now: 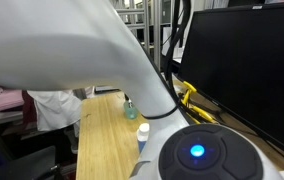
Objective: Pick up one of the red objects from the box and place it on the table
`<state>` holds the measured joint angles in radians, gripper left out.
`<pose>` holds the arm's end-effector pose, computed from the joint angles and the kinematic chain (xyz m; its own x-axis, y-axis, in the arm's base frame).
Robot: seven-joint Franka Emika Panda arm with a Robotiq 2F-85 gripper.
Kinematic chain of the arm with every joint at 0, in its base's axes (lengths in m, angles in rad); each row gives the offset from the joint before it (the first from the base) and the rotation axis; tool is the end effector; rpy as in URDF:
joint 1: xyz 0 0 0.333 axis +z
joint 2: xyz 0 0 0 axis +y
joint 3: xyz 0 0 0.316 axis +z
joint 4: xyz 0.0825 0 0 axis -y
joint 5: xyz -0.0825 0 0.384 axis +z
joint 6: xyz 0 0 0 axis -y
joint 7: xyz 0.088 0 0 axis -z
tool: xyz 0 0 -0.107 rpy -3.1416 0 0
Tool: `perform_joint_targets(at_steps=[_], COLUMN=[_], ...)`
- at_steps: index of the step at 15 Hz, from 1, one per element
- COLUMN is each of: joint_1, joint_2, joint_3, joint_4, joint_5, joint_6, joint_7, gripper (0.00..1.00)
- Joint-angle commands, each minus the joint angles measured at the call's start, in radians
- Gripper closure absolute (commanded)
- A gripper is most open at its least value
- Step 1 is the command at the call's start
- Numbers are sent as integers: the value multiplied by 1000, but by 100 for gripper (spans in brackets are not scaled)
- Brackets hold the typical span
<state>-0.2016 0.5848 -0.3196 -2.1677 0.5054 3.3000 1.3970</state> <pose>0.4900 -0.3327 0.2012 -0.7074 -0.7043 0.0591 -0.6054 0.5607 -0.5649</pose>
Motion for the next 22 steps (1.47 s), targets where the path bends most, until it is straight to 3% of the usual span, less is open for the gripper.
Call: perform_joint_targets(at_steps=[1,6,7,12,14,17,22], joint_1=[-63,-145,-112,-111,-129,-234,-507], joint_2=[-10,5,3,17,17,3,21], joint_3=[76,172,139,130,142,264,546], joint_4=[-5,4,51,159,183,199,196], joint_5=[3,-18,27,42,-21,-153,-446], joint_6=[85,215,162,157,155,153,153], joint_7=[15,64,41,49,101,139,192], gripper=[93,93,93,93,93,93,93])
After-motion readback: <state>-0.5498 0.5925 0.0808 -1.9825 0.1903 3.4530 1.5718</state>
